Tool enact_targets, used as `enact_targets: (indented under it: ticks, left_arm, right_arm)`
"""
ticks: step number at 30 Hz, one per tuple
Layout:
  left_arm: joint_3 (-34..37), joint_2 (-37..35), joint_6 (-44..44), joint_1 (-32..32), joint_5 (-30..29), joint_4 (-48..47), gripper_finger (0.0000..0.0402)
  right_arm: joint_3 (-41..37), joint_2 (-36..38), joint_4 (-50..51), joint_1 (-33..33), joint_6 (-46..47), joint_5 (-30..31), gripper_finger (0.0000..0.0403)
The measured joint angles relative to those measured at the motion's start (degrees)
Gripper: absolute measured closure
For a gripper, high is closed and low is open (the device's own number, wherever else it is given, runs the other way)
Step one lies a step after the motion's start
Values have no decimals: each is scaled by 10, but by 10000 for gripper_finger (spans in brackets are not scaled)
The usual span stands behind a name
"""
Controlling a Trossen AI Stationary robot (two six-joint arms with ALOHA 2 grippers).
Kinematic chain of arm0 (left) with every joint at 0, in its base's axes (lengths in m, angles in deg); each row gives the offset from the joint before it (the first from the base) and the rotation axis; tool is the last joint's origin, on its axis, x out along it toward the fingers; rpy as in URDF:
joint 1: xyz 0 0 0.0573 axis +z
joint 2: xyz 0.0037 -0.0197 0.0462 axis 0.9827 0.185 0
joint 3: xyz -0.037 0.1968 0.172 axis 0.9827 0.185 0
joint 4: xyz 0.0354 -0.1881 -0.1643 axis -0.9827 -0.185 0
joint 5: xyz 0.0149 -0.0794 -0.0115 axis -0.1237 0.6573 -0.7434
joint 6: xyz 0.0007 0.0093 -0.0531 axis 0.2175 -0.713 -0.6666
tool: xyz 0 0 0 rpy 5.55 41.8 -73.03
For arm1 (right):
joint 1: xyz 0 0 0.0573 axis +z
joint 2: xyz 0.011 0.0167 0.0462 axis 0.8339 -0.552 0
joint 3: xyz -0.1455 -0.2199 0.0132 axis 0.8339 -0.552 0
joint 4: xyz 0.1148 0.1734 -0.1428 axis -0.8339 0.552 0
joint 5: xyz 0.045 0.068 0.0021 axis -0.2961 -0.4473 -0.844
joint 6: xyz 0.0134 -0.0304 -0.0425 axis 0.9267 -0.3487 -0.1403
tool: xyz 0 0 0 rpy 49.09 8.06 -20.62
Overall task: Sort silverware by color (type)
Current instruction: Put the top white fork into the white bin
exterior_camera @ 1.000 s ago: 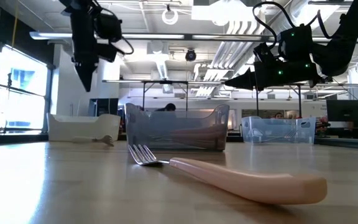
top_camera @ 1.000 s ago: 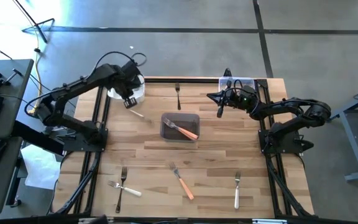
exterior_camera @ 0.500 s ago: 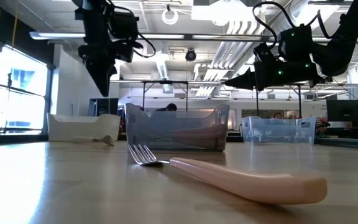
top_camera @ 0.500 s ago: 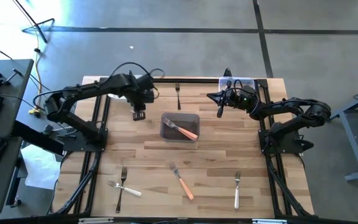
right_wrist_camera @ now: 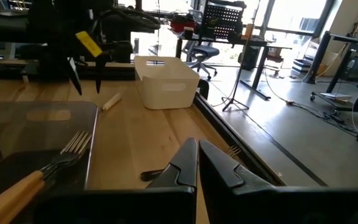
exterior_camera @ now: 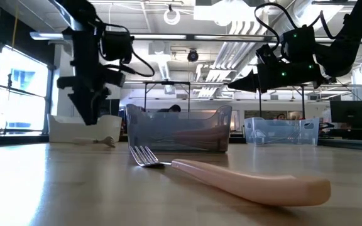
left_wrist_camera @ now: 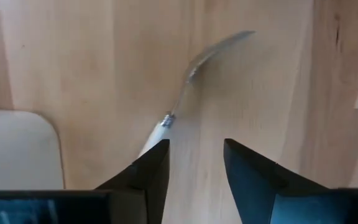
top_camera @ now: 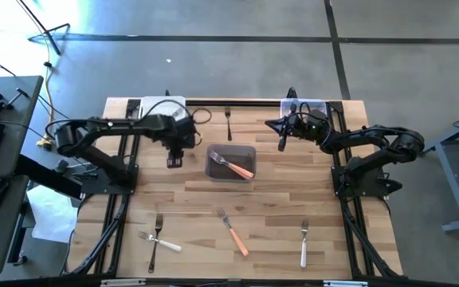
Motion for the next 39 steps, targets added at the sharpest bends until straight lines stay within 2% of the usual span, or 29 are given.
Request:
enact_targets:
  ticks: [8, 22, 31, 39]
  left_arm:
    - [53, -8, -20, -36, -8, 69, 260]
    - [54, -7, -20, -15, 4, 94, 261]
    - [54, 36, 18, -8, 14, 107, 261]
    - [54, 42, 25, -8, 13, 112, 261]
  right_arm:
    - [0, 0, 4, 0, 0, 0, 403]
    - [0, 0, -1, 0, -1, 0, 403]
    - [0, 0, -3, 0, -1, 0, 403]
    - [0, 0, -5, 0, -1, 0, 403]
